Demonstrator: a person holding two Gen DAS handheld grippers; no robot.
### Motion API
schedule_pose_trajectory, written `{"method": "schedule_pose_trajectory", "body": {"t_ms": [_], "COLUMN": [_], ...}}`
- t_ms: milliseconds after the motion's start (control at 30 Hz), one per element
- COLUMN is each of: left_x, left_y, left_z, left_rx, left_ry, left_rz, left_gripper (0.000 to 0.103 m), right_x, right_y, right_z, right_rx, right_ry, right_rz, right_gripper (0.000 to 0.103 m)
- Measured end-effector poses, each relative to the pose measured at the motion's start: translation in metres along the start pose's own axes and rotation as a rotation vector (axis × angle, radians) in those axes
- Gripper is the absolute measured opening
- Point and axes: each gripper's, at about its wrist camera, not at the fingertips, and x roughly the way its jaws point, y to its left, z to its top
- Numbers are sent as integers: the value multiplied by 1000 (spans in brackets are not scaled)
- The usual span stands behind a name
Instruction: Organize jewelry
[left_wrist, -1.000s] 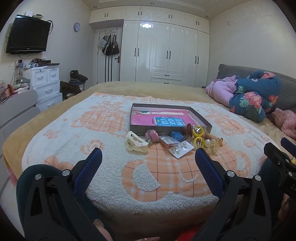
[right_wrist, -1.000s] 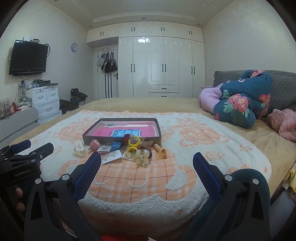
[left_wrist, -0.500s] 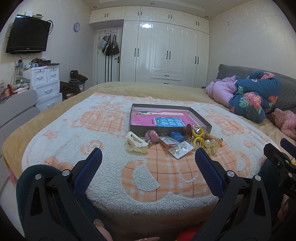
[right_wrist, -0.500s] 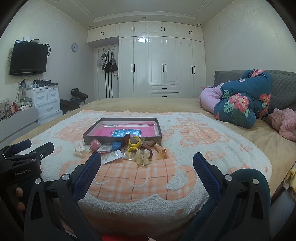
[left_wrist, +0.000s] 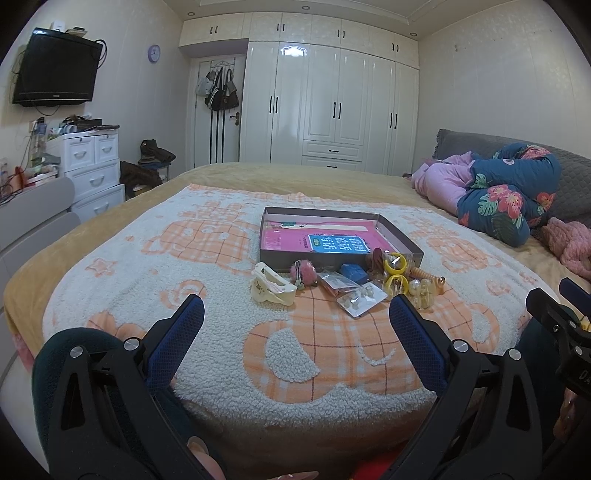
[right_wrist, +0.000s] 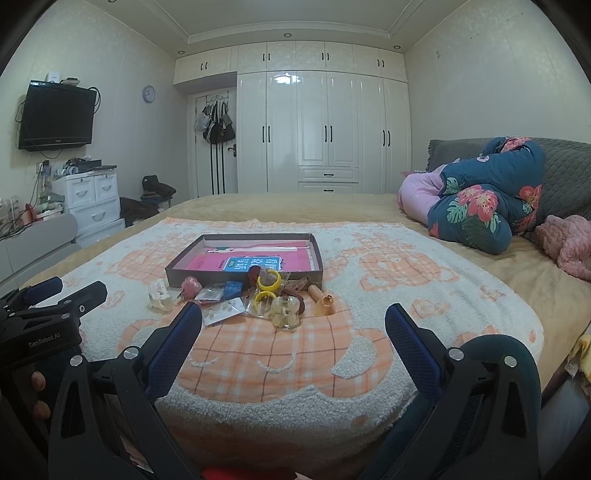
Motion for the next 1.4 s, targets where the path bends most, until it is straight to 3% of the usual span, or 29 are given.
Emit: {"method": "schedule_pose_trajectory", "body": {"t_ms": [933,1200,1400], "left_x": [-1,9,16], "left_y": [-3,16,30], "left_z": [5,11,13], "left_rx": [-10,-57,-94], "left_ry": [3,14,28], "left_rz": [4,36,77], "left_gripper": [92,92,92], "right_x": [2,15,30], "right_y": [2,10,26], "right_z": [-1,0,6], "right_rx": [0,-25,-74], "right_ry": [9,46,88], "right_rz": [4,44,130], "right_gripper": [97,97,97]}}
